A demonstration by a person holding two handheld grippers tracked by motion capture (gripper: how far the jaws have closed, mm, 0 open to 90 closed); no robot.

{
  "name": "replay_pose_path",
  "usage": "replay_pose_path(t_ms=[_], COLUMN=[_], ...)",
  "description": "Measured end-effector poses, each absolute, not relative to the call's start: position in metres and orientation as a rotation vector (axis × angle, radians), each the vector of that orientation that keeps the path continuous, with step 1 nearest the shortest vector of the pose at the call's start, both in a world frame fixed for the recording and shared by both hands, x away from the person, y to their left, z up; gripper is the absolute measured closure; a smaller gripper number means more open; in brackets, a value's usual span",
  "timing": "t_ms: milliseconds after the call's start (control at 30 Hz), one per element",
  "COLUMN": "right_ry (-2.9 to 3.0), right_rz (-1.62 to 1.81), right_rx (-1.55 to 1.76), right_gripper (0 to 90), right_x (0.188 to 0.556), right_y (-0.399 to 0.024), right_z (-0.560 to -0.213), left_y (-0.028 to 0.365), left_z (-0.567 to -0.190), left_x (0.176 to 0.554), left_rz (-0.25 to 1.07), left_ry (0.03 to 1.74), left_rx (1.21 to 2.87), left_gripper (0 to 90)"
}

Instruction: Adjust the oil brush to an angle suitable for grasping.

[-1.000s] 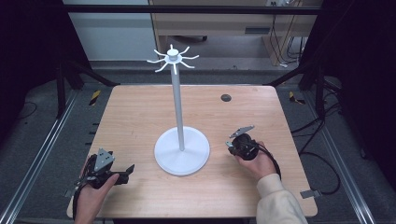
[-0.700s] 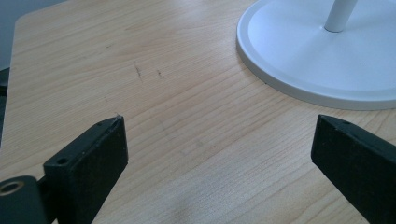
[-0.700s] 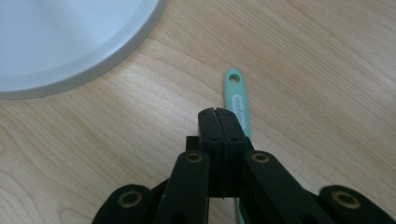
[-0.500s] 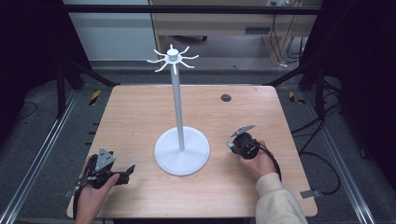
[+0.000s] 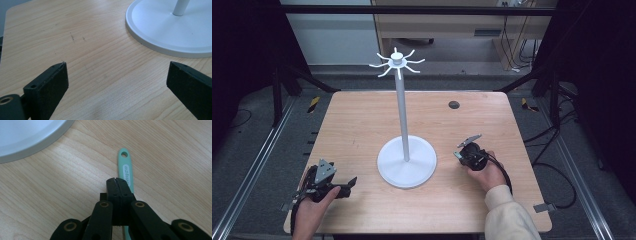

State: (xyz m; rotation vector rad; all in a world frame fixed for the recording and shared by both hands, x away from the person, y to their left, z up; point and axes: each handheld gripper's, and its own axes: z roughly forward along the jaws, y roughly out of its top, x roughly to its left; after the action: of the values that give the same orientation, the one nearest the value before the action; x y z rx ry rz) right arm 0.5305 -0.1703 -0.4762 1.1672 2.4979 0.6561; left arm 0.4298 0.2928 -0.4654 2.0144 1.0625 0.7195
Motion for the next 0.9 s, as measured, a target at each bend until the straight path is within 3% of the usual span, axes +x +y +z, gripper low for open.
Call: replay_pose_path(t_ms=[900], right_ry=[2.346], right_rz=[0.613], right_rx=[1.352], right_gripper=[90.0], right_x=[0.543], right_y=[-0.196], right_z=[-0.47], left_y=[0.292], left_z=[-0.466], left_x=[0.43], left_rz=[0.719], left_ry=[1.061], left_rx=[2.018], left_gripper=[3.5])
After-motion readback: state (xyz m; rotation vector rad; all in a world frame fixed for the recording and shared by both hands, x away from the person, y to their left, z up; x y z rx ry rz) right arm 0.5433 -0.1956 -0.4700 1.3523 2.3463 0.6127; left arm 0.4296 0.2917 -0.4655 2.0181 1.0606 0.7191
